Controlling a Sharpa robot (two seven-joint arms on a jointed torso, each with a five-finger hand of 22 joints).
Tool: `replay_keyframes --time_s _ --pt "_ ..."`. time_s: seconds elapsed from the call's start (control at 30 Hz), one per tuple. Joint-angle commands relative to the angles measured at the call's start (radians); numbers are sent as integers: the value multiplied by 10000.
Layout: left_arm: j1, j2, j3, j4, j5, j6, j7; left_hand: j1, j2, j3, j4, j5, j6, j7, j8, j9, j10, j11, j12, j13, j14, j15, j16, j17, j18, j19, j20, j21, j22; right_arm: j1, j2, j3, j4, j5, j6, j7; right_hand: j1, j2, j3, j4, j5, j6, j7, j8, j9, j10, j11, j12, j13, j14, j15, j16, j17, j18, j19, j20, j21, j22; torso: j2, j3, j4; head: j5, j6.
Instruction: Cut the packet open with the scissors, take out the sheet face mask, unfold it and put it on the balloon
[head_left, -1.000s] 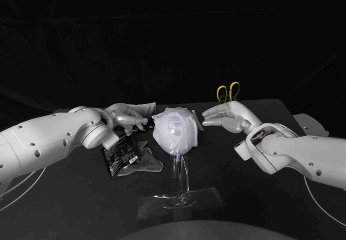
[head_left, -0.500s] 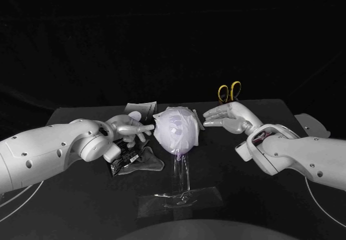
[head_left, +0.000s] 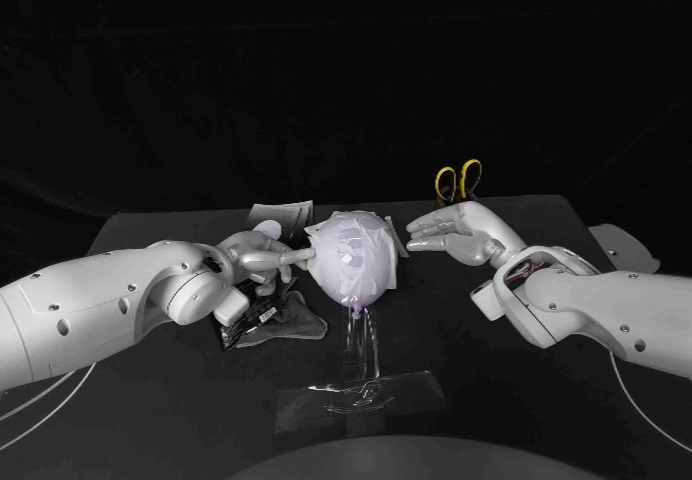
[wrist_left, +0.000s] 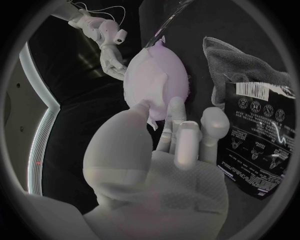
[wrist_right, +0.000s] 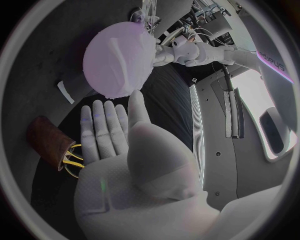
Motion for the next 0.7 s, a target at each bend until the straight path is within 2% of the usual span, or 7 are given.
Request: replay_keyframes --time_s 0.03,0.2,0.43,0.7 --pt "-2 28 9 46 380 -158 310 223 18 -89 -18 -38 88 2 48 -26 -76 -14 124 68 98 9 58 111 -215 101 -5 82 91 -6 4 4 11 -134 45 74 -71 117 -229 -68 48 14 137 -32 -9 11 31 5 0 -16 22 -65 -9 162 57 -20 2 -12 -5 0 2 -18 -1" --pt "-3 20 9 49 533 -164 373 434 75 -131 -27 -37 142 -15 84 -45 -92 -28 227 135 129 -3 84 185 -223 132 -11 121 140 -9 5 4 4 -134 46 71 -76 117 -228 -73 47 15 137 -34 -12 9 32 4 0 -19 24 -72 -10 161 56 -20 -2 -16 1 0 3 -31 -11" --pt "-4 13 10 73 631 20 423 1406 243 4 -134 -35 491 -176 287 -20 28 -176 515 435 193 -117 132 343 -241 200 -53 209 260 -15 13 4 -5 -134 43 70 -76 117 -228 -73 47 15 137 -34 -12 9 32 4 0 -19 24 -72 -10 161 56 -20 -2 -16 2 -4 8 -51 -21" --pt "-5 15 12 43 792 114 492 2626 620 606 -504 -29 954 -459 558 75 423 -432 833 965 342 -333 231 721 -282 360 -136 346 461 -22 21 4 -14 -133 30 74 -84 119 -228 -81 47 17 138 -36 -16 8 33 3 0 -22 26 -82 -12 159 54 -19 -7 -22 -1 1 4 -42 -34"
